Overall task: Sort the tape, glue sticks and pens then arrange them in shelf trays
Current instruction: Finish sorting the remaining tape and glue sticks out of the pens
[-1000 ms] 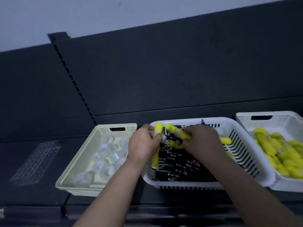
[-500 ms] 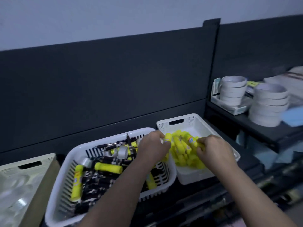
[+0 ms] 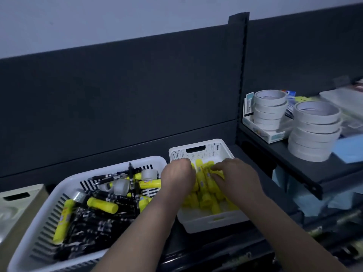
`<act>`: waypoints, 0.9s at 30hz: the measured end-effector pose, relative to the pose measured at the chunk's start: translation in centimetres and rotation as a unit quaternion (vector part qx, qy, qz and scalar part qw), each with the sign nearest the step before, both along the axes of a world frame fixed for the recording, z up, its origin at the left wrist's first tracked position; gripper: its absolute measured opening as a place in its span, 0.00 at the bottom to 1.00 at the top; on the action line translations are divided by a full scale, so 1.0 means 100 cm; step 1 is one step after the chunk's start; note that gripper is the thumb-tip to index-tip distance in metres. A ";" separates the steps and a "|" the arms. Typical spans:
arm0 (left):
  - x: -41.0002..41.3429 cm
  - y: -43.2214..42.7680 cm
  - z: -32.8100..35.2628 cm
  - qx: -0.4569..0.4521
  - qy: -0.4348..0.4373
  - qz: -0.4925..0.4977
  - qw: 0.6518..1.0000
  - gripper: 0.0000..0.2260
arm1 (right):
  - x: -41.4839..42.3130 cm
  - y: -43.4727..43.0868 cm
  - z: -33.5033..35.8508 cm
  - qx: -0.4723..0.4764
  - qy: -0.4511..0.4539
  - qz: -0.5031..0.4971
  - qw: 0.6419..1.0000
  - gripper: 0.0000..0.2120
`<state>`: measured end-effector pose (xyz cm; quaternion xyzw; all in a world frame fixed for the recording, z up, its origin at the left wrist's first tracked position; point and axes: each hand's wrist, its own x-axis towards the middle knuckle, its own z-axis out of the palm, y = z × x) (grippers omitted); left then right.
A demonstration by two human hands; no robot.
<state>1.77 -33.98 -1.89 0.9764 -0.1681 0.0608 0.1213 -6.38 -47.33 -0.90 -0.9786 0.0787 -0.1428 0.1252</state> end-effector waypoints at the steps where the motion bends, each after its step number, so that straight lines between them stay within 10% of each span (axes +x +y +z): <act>1: 0.000 0.004 0.000 -0.012 -0.005 0.003 1.000 0.08 | 0.003 0.004 0.001 0.003 -0.003 0.012 1.000 0.14; 14: 0.004 0.156 0.011 -0.029 -0.031 0.152 0.987 0.09 | 0.033 0.115 -0.006 0.031 0.010 0.165 0.986 0.12; 27: 0.007 0.182 0.001 0.003 0.006 0.016 1.000 0.05 | 0.038 0.158 -0.017 -0.002 0.042 0.105 0.994 0.12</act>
